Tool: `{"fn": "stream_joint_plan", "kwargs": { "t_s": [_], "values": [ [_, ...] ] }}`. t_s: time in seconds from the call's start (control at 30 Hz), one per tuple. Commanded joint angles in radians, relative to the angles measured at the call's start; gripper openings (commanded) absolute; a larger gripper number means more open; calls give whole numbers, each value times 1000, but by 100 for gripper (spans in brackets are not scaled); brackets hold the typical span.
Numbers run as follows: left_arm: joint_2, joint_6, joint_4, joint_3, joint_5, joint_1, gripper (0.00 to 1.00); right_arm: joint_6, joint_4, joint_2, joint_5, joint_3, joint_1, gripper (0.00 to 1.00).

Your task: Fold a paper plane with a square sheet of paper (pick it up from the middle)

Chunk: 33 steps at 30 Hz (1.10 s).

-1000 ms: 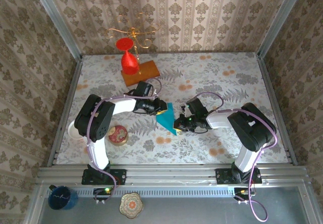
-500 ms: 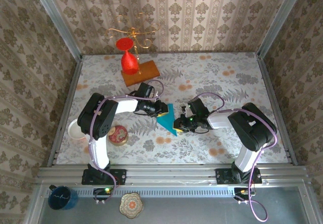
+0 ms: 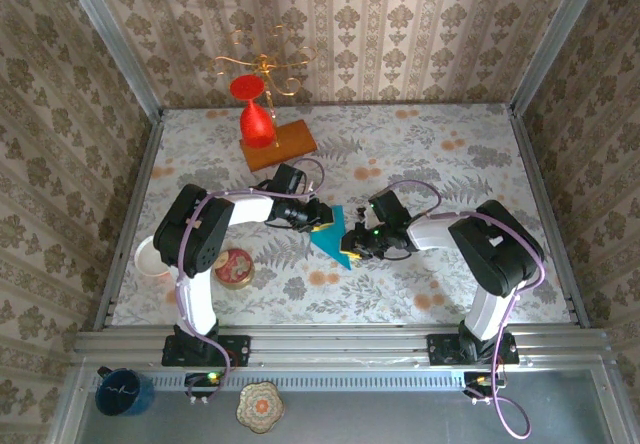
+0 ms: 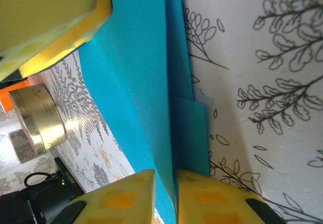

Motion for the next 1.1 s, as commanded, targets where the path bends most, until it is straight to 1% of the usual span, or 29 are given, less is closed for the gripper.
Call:
{"fn": "stream_joint_plan", "kwargs": {
  "t_s": [0.0,0.37,0.53,0.6,0.67,0.83,1.07],
  "values": [
    [24,3,-40,-8,-35,-6,26,-2,11,42,28,33,-3,20],
    [15,-4,-37,-14,-35,-6,26,13,59,38,30,37,-11,19],
    [7,-11,-27,-21,-31,-4,26,7,67,40,16,37,-10,12],
    [5,-15,-21,-26,-29,-3,26,5,67,39,17,35,-10,11],
    [5,-16,-17,-29,-29,-2,26,4,65,40,23,36,-12,12],
    [5,-18,-16,-34,-28,-2,26,3,37,47,47,44,-15,22],
    [5,-16,-18,-34,-29,-2,26,-4,-1,56,71,74,-18,22]
  ]
}}
